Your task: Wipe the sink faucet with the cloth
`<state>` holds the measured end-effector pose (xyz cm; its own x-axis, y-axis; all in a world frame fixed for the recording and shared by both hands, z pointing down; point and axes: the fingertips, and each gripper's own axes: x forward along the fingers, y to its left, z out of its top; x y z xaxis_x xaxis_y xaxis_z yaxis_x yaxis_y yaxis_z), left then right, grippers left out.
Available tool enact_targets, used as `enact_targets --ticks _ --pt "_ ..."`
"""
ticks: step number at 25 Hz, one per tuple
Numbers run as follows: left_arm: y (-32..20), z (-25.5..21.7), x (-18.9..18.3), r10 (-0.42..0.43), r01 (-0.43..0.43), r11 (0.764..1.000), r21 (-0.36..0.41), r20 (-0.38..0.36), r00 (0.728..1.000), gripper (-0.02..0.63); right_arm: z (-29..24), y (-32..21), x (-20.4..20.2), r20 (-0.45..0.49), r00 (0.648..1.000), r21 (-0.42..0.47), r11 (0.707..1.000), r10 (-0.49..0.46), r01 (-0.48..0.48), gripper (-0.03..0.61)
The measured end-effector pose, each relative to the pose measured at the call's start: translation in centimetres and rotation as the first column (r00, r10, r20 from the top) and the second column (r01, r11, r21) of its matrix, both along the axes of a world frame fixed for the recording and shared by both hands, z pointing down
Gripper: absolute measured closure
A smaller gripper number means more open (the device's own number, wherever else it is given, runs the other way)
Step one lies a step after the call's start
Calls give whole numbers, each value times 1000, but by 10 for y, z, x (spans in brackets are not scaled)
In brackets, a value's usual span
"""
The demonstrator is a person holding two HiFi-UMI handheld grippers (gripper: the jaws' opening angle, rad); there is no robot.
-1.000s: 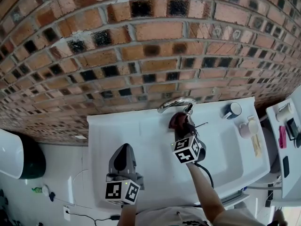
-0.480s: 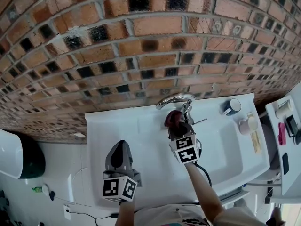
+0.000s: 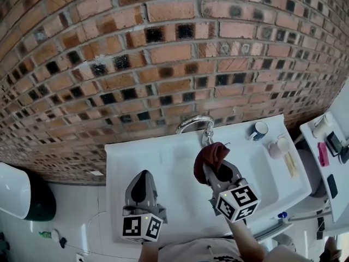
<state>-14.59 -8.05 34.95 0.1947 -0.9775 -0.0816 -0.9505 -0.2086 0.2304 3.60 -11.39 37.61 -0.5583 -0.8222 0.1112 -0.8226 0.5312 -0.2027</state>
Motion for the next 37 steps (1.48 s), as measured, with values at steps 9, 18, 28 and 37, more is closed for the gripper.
enact_targets --ticks 9,18,28,37 --pt "31 -44 35 63 -71 989 129 69 996 609 -48 60 6 43 999 144 990 -11 4 528" --pt "45 -48 32 33 -42 990 138 66 997 610 -54 77 16 38 999 158 987 -9 3 529" --pt "44 -51 35 19 -29 986 163 59 998 611 -63 73 27 45 999 189 982 -2 -6 529" --pt "33 -47 40 29 -37 988 150 54 998 611 -52 62 26 23 1000 166 986 -6 2 529"
